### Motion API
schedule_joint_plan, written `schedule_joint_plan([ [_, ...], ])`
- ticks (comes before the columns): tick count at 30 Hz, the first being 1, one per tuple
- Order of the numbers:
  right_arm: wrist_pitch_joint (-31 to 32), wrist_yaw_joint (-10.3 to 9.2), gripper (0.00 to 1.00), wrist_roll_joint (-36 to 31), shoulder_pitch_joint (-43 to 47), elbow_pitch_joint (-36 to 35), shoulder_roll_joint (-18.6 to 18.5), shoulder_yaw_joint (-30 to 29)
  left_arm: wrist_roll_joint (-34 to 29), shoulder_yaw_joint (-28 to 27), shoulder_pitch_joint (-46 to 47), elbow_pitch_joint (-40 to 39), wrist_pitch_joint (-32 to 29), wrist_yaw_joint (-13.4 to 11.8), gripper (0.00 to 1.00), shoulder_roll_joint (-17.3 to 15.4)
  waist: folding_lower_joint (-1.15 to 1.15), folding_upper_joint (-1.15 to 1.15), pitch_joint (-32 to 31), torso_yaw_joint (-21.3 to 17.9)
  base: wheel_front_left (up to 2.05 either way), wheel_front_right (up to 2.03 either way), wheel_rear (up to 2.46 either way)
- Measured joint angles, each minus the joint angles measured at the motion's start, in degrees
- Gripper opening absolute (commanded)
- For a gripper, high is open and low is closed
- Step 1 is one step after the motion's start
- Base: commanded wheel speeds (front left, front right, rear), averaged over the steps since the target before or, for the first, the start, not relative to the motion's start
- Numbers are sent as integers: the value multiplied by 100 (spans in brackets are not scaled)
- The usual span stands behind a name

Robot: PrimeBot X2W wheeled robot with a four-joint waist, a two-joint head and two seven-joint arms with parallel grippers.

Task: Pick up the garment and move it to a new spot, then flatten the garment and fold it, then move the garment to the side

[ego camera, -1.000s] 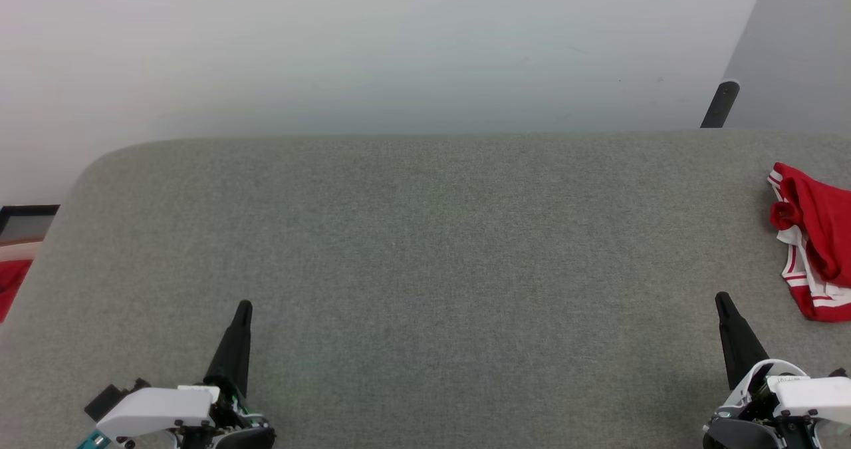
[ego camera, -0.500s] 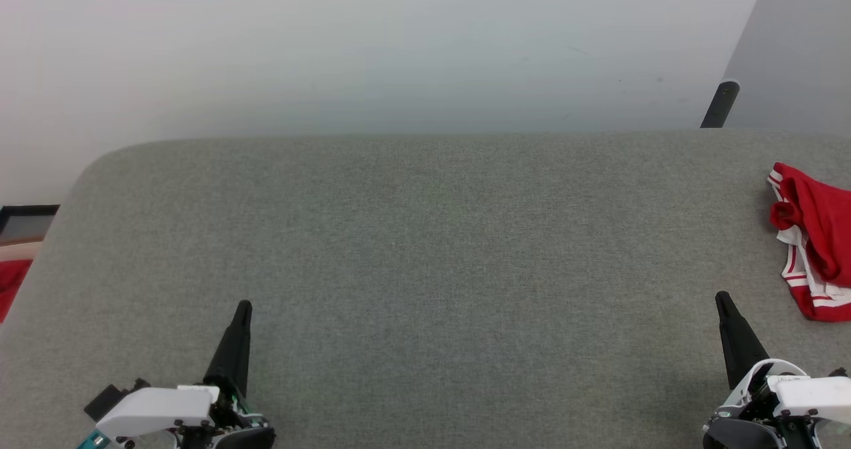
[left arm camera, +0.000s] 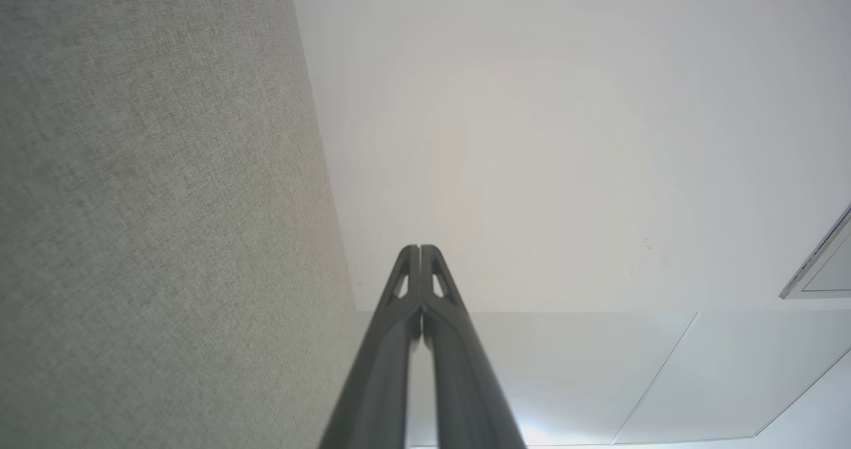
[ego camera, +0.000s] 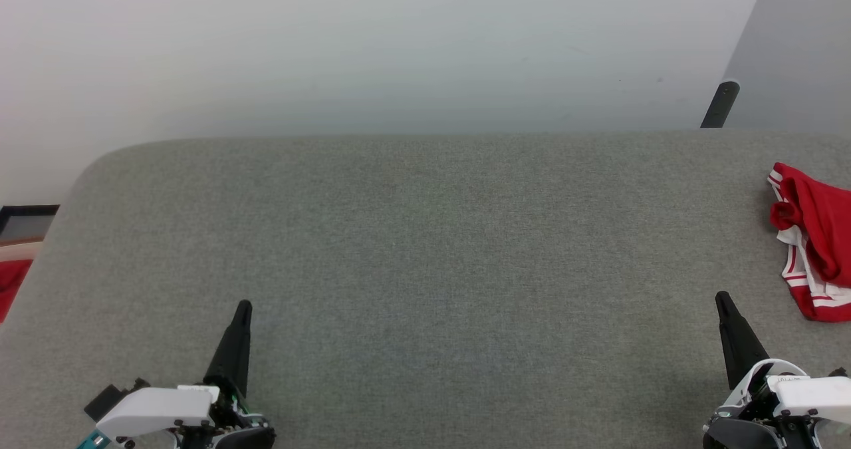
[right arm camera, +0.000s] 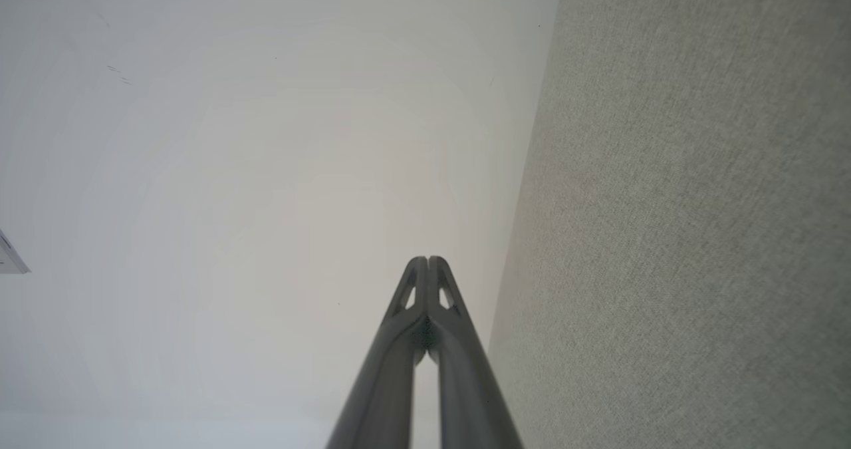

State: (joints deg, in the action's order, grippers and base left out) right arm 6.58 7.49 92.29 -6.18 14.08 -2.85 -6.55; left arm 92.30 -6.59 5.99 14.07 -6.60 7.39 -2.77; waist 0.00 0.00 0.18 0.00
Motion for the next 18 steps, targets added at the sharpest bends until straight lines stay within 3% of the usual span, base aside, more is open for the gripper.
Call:
schedule_joint_plan([
  [18, 0, 0, 0, 0, 0, 0, 0, 0, 0, 2, 1, 0, 1, 0, 0, 0, 0, 0, 0, 0, 0, 0, 0],
])
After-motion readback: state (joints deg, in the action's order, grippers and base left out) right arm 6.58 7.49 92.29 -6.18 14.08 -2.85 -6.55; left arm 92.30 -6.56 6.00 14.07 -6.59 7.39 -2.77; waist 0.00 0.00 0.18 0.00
